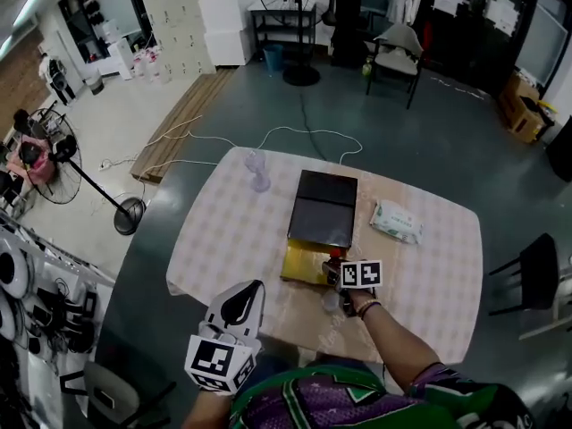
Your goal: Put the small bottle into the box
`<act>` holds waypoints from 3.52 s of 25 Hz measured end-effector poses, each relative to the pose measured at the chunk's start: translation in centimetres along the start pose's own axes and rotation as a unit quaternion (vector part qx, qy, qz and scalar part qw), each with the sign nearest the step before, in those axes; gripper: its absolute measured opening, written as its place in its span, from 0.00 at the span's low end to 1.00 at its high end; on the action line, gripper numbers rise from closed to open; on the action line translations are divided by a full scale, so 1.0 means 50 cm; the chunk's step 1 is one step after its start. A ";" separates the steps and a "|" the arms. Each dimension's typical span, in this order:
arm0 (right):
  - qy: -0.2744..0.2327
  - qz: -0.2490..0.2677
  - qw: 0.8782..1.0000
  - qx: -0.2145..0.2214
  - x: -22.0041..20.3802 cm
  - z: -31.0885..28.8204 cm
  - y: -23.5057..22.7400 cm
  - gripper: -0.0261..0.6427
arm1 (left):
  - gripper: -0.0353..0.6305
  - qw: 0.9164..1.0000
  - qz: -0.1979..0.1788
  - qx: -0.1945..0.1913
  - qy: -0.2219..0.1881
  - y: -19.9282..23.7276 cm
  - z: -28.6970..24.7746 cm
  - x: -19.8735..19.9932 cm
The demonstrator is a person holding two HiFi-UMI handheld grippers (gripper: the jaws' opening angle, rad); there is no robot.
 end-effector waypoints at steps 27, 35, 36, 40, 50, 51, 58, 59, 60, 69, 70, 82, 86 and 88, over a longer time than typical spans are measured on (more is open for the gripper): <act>-0.019 0.047 0.999 -0.018 0.008 0.022 0.048 0.39 | 0.09 1.000 -0.012 -0.019 -0.013 0.071 0.019 -0.002; -0.065 0.025 0.998 -0.008 -0.017 0.096 0.098 0.39 | 0.09 0.998 -0.023 -0.042 -0.030 0.111 0.052 0.019; -0.073 0.024 0.997 -0.006 -0.020 0.111 0.106 0.39 | 0.09 0.998 -0.025 -0.045 -0.033 0.114 0.055 0.020; -0.121 0.023 0.992 0.003 -0.018 0.190 0.146 0.39 | 0.09 0.997 -0.029 -0.058 -0.047 0.126 0.069 0.029; -0.248 0.043 0.967 0.025 -0.090 0.414 0.278 0.38 | 0.09 0.989 -0.031 -0.116 -0.082 0.108 0.147 0.032; -0.262 0.047 0.964 0.024 -0.099 0.441 0.293 0.38 | 0.09 0.988 -0.030 -0.122 -0.085 0.104 0.153 0.034; -0.339 0.079 0.937 -0.013 -0.191 0.606 0.352 0.38 | 0.09 0.983 -0.027 -0.150 -0.100 0.079 0.209 0.035; -0.343 0.091 0.935 -0.014 -0.198 0.628 0.362 0.38 | 0.09 0.983 -0.028 -0.150 -0.102 0.074 0.216 0.042; -0.345 0.102 0.933 -0.010 -0.204 0.649 0.373 0.38 | 0.09 0.983 -0.030 -0.151 -0.103 0.069 0.224 0.050; -0.362 0.133 0.921 0.058 -0.214 0.811 0.393 0.34 | 0.09 0.985 -0.032 -0.112 -0.127 -0.008 0.296 0.114; -0.363 0.140 0.919 0.058 -0.216 0.830 0.394 0.34 | 0.09 0.985 -0.029 -0.107 -0.133 -0.018 0.301 0.117; -0.412 0.185 0.887 0.098 -0.260 1.079 0.370 0.19 | 0.09 0.985 -0.020 -0.080 -0.152 -0.177 0.359 0.181; -0.419 0.184 0.883 0.102 -0.275 1.108 0.354 0.15 | 0.09 0.985 -0.021 -0.080 -0.152 -0.180 0.365 0.179; -0.418 0.185 0.884 0.101 -0.284 1.101 0.361 0.13 | 0.09 0.985 -0.021 -0.079 -0.152 -0.179 0.368 0.178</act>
Point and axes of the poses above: the fingertips, and each gripper's own axes: z backward along the fingers, y to its left, x out of its top, the point moved 3 cm from there along z, backward along the fingers, and after that the axes turned 15 degrees about -z, right-handed, at the moved point
